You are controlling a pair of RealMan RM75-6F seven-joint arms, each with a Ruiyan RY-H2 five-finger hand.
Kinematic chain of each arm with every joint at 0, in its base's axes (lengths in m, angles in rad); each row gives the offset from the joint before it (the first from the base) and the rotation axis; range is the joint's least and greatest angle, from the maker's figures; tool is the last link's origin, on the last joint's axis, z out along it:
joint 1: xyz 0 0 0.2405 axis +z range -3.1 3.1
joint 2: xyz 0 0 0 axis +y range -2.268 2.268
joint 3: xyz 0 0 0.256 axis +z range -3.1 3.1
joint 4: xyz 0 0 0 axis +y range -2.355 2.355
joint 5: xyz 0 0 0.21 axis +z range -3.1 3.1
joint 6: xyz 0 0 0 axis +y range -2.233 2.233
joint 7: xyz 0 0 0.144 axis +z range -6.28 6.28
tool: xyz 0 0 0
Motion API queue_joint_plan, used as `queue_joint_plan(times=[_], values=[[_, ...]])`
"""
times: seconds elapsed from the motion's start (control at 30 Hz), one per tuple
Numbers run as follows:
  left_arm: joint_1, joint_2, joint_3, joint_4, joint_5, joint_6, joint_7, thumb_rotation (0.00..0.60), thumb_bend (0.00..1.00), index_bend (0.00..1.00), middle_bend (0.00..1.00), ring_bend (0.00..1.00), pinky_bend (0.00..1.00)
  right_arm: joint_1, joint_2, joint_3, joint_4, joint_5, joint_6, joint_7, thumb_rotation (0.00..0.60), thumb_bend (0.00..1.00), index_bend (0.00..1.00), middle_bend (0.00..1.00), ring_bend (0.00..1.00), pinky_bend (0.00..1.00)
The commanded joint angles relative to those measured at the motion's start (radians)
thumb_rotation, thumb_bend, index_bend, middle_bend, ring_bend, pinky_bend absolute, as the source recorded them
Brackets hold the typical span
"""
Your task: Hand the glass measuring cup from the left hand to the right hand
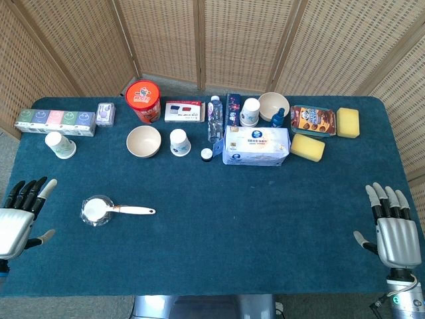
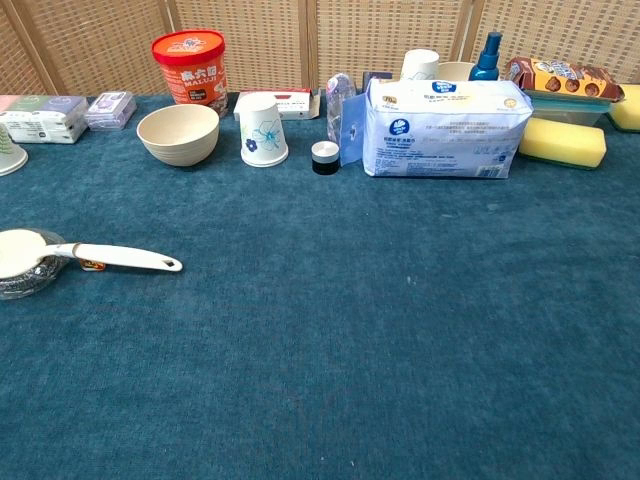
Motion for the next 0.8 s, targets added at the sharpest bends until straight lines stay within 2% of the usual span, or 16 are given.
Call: queue_joint_plan(times=[0.03,0.2,0.47,0.67,0.8], values=[[-0.001,0.0,0.002,0.0,0.001,-0.003,0.001,0.6,0.0,0.0,0.0,0.0,0.0,0.0,0.0,0.0,-0.001,0.0,0.0,-0.001,0.6,0.0,0.0,0.0,0.0,0.0],[-0.009,0.008,0.009,-0.004,-0.004,-0.033,-0.007,0.6,0.0,0.0,0.0,0.0,0.0,-0.001,0.002,-0.001,-0.006,-0.001,-0.003,-0.001,0.6,0.0,0.0,0.0,0.0,0.0],[-0.082,0.042,0.01,-0.066,-0.093,-0.226,0.028,0.6,0.0,0.0,0.0,0.0,0.0,-0.002,0.006,0.005,-0.01,0.019,-0.011,0.004,0.6,0.0,0.0,0.0,0.0,0.0],[-0.147,0.007,-0.01,-0.118,-0.242,-0.374,0.215,0.6,0.0,0.0,0.0,0.0,0.0,0.0,0.009,0.009,-0.013,0.034,-0.022,0.007,0.6,0.0,0.0,0.0,0.0,0.0],[-0.195,-0.027,-0.032,-0.129,-0.32,-0.446,0.272,0.6,0.0,0.0,0.0,0.0,0.0,0.001,0.008,0.01,-0.013,0.041,-0.028,0.007,0.6,0.0,0.0,0.0,0.0,0.0]])
